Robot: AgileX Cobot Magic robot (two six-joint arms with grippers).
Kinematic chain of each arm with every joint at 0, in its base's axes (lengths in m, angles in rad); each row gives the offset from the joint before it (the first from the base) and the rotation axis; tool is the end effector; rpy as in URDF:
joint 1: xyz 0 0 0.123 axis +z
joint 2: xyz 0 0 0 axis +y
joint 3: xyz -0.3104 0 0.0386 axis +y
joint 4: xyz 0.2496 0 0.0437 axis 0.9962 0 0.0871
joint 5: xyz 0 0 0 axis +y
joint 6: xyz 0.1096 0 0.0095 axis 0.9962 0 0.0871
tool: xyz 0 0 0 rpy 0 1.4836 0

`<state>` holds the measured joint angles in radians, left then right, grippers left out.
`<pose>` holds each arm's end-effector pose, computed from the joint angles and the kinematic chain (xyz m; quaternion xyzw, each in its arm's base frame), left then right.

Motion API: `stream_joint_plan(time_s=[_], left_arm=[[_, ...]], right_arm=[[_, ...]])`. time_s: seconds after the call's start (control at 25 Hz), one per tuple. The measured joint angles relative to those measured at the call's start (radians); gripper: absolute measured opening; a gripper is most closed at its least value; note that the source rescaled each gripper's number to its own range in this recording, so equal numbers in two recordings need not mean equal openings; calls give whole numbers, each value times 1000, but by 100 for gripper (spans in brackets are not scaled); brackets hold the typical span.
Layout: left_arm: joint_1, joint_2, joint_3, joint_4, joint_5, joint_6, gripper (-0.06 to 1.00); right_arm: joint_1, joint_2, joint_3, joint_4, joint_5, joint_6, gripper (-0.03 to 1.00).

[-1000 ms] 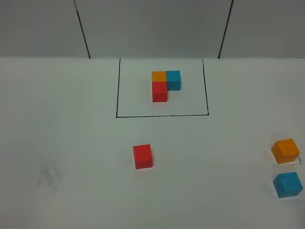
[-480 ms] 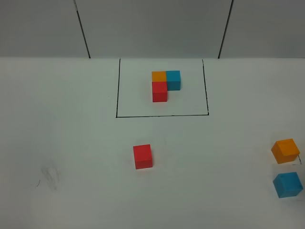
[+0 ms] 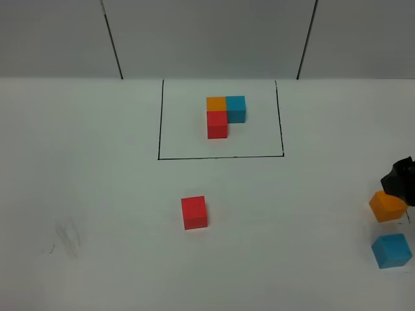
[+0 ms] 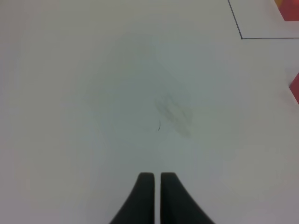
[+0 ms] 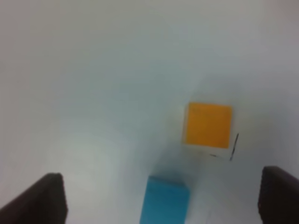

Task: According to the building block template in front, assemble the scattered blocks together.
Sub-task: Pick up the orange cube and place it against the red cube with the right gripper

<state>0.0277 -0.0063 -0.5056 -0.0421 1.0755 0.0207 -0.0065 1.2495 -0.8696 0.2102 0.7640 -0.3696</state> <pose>-0.0166 -0.0045 0.2696 -0.0019 0.8538 -0.0084 0.5205 0.2412 0.0143 0.2835 -0.1197 0.9559 0.0406 0.2651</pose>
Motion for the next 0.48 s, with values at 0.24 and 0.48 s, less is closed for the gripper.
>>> stream_joint_plan(time_s=[0.24, 0.48], left_arm=[[0, 0, 0, 0, 0, 0, 0], [0, 0, 0, 0, 0, 0, 0]], right_arm=[[0, 128, 0, -7, -38, 23, 95], [0, 244, 0, -7, -84, 32, 95]])
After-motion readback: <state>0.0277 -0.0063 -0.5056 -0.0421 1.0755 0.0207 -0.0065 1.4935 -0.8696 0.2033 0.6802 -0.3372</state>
